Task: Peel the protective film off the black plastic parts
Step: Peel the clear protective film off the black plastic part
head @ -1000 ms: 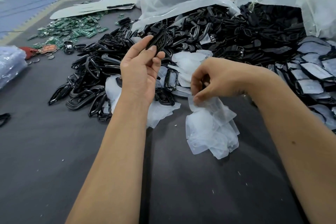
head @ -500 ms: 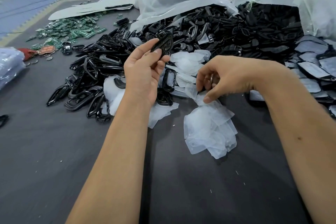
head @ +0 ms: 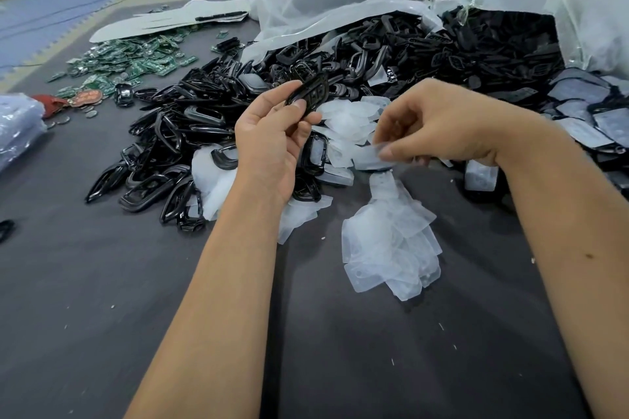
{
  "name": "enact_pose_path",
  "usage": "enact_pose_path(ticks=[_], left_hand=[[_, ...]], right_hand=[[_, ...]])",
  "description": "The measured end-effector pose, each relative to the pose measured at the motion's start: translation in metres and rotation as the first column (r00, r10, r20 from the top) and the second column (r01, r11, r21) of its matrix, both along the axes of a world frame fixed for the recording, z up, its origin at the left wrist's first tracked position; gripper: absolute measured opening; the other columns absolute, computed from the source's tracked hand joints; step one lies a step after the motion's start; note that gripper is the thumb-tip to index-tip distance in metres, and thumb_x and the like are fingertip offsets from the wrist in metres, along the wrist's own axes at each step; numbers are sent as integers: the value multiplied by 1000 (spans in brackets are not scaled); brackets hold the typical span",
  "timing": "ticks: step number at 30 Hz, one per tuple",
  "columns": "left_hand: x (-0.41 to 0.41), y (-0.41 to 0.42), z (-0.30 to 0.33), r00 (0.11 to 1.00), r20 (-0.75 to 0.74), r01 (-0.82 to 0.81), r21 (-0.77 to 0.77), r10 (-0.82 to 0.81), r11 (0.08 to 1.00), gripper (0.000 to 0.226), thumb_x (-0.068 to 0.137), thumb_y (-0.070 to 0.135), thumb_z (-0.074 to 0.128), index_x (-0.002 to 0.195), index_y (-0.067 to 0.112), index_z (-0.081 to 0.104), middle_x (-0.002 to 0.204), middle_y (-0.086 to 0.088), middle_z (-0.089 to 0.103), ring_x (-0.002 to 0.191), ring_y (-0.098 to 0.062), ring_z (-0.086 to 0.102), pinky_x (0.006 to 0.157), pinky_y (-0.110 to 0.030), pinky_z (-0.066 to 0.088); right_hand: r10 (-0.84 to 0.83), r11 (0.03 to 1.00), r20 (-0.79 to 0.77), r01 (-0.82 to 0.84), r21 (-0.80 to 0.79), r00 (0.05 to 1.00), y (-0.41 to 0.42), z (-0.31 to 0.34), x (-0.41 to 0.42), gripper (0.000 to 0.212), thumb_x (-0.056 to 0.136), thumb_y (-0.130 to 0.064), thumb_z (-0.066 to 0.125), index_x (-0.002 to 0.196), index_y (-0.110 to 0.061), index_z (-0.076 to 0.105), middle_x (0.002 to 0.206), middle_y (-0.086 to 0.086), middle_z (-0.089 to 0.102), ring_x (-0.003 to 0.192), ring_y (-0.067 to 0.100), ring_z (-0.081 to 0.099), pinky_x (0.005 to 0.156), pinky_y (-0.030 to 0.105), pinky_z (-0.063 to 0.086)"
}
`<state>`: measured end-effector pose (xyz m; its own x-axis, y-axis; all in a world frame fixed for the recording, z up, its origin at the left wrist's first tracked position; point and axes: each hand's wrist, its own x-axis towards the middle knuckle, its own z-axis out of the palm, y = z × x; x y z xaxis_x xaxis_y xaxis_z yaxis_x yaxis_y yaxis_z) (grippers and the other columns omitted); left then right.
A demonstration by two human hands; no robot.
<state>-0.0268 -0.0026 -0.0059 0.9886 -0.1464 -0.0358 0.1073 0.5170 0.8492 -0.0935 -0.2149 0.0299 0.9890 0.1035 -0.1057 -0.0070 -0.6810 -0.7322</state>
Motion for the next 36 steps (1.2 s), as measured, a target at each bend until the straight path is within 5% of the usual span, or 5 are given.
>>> enact_pose_path(ticks=[4,8,17,30,36], left_hand=[[0,0,-2,1000,1,-5,14,5,1000,26,94,-13,59,101,8,73,86,-9,65,65,-17,69,57,-15,51],[-1,-4,-4,999,40,-10,82,7,997,25,92,-14,59,99,7,72,88,-12,65,64,-19,70,57,-16,52],[-5,-10,-11,981,183,6,283,-60,959,21,92,-10,63,99,8,70,84,-12,73,65,-22,72,57,-21,53],[-3,-13,-17,963,269,-85,326,-6,942,21,89,-10,66,94,9,72,102,-32,70,66,-26,75,57,-20,53],[-2,-13,-17,976,219,-87,317,17,944,21,88,-14,67,93,6,73,107,-36,67,70,-33,76,64,-25,59]], right_hand=[[-25,834,102,-35,550,995,2,-2,-5,12,88,-10,79,81,-13,69,80,9,70,69,16,66,50,21,49],[-64,648,139,-65,759,988,15,-12,-3,22,86,-9,73,77,-13,53,94,13,75,81,22,73,47,20,46],[-199,653,171,0,758,965,25,-25,4,39,90,5,73,124,-10,61,92,12,76,73,25,75,49,22,50],[-478,613,223,141,777,849,30,-30,12,9,96,-7,72,93,-13,66,98,13,80,92,26,77,72,32,60],[-454,657,238,141,741,859,30,-32,12,17,85,2,80,89,-14,74,76,-3,70,66,9,60,59,21,47]])
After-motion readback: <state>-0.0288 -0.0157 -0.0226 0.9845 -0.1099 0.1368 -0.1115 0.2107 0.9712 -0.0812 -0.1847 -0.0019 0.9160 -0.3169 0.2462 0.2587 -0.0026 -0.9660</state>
